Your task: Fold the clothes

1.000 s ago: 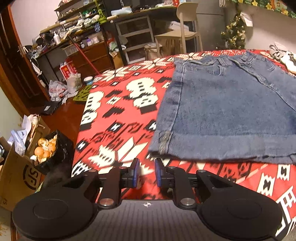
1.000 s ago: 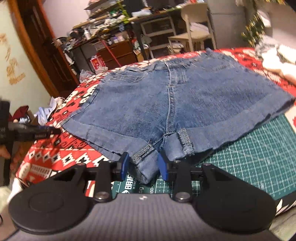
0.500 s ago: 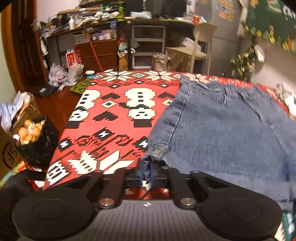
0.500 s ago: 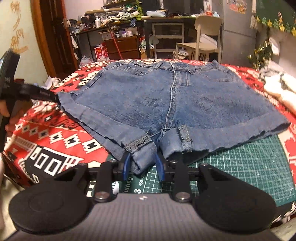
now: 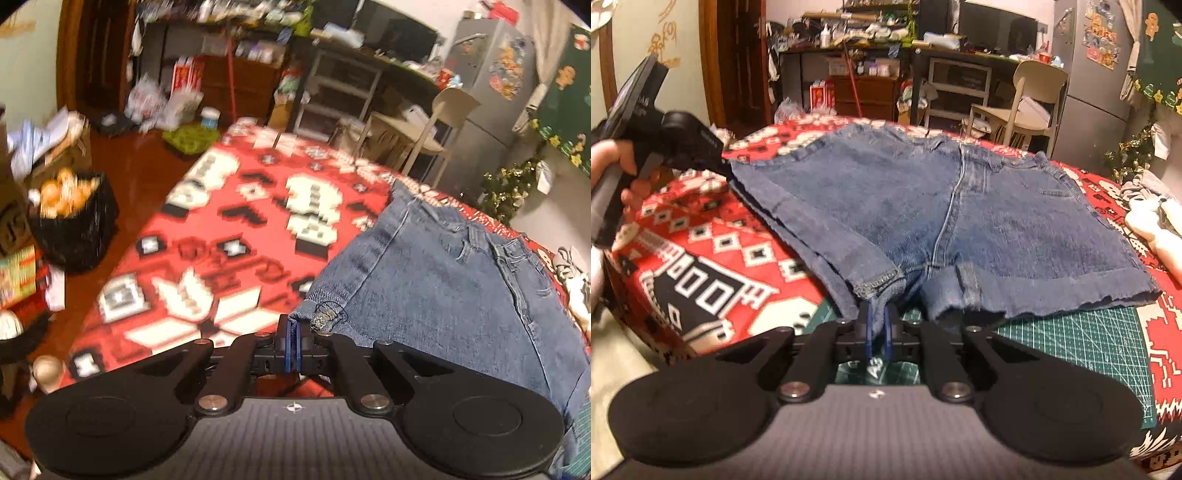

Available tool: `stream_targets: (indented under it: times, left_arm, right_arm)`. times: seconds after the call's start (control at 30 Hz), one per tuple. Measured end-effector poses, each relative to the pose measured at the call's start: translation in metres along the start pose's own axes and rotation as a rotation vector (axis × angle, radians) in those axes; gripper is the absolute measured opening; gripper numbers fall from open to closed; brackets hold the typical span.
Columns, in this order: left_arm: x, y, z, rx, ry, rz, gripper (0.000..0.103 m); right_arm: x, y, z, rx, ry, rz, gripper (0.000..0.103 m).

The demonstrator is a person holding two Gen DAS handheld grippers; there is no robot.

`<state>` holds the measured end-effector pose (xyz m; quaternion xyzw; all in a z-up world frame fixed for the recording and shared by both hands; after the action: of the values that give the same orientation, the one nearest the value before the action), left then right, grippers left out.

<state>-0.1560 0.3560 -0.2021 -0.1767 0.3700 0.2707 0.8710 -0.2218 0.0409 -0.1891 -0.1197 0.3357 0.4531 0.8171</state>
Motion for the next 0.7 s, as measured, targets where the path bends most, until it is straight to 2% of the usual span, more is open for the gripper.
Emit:
stream_targets:
  times: [0.13,0.37,0.47,0.5,0.6,0.7]
  left_arm:
    - [-0.003,0.000,-0.002,0.022,0.004,-0.008,0.004]
    - [-0.015,0.007,0.001,0.080,0.001,-0.004,0.006]
    - [-0.023,0.012,0.008,0.092,-0.003,-0.006,0.006]
    - [-0.026,0.014,0.011,0.093,-0.005,-0.007,0.006]
    - [-0.034,-0.005,0.008,0.195,-0.013,-0.022,0.006]
    - [-0.042,-0.024,0.004,0.303,-0.023,-0.038,0.013]
  right_arm:
    - [-0.004,0.005,-0.003,-0.040,-0.013,-0.002,0.009]
    - [-0.009,0.018,0.010,-0.198,-0.023,-0.047,0.010]
    - [-0.009,0.022,0.015,-0.265,-0.018,-0.062,0.023]
    - [-0.007,0.022,0.017,-0.286,-0.002,-0.060,0.023]
    - [0.003,0.022,0.021,-0.383,0.036,-0.059,0.023]
    - [0.013,0.027,0.023,-0.500,0.066,-0.030,0.023]
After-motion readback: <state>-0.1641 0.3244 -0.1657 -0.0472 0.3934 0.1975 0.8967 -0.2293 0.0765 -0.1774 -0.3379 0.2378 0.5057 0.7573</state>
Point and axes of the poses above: each gripper's, at about its wrist camera, not at the fingertips, and x roughly the way its jaws point, y to its left, z to its top, the point moved 10 cm from there along x, roughly the way its jaws point, and after that the axes turned 12 degrees about z, right-handed, at the moved point
